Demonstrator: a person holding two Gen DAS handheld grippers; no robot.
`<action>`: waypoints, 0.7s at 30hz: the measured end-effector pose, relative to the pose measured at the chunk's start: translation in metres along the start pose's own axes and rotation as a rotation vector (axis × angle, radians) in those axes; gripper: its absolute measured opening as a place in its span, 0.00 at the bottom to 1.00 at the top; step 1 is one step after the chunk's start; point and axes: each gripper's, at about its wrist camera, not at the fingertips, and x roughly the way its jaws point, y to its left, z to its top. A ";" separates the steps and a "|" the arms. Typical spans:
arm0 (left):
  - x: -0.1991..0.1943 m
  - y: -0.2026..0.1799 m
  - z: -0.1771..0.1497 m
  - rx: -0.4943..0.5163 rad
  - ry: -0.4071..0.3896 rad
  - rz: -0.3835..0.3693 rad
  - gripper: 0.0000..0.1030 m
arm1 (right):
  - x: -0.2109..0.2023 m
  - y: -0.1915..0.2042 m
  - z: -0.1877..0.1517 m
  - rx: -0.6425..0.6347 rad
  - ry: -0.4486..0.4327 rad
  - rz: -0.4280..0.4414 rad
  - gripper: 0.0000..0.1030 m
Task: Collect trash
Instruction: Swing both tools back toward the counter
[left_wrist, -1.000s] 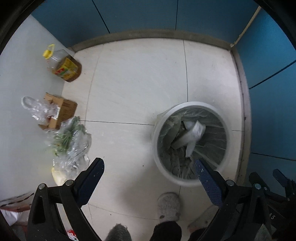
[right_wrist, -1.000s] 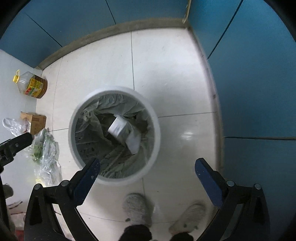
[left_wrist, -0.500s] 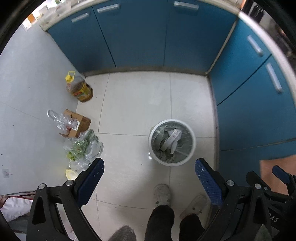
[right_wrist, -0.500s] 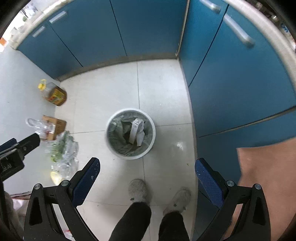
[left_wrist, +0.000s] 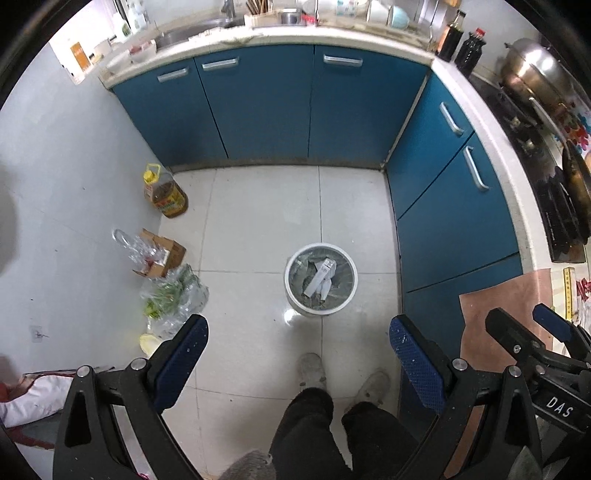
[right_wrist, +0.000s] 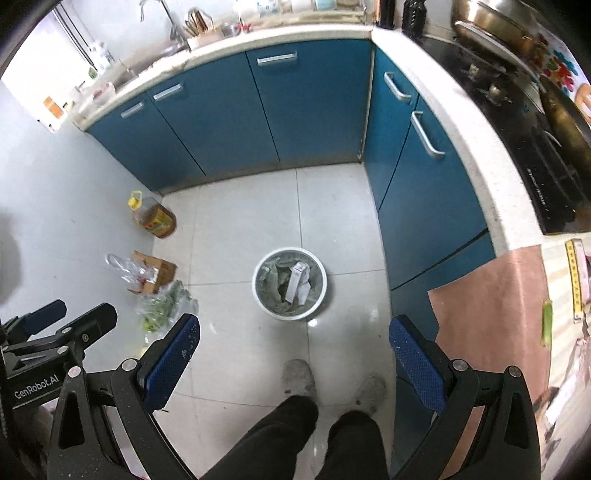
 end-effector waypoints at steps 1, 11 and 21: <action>-0.008 -0.003 0.000 -0.003 -0.011 0.007 0.97 | -0.005 -0.002 -0.002 0.009 -0.007 0.009 1.00; -0.063 -0.123 0.014 0.178 -0.141 0.001 0.97 | -0.089 -0.119 -0.020 0.268 -0.127 0.090 1.00; -0.026 -0.349 -0.009 0.477 -0.020 -0.101 0.97 | -0.103 -0.373 -0.121 0.697 -0.084 -0.215 0.98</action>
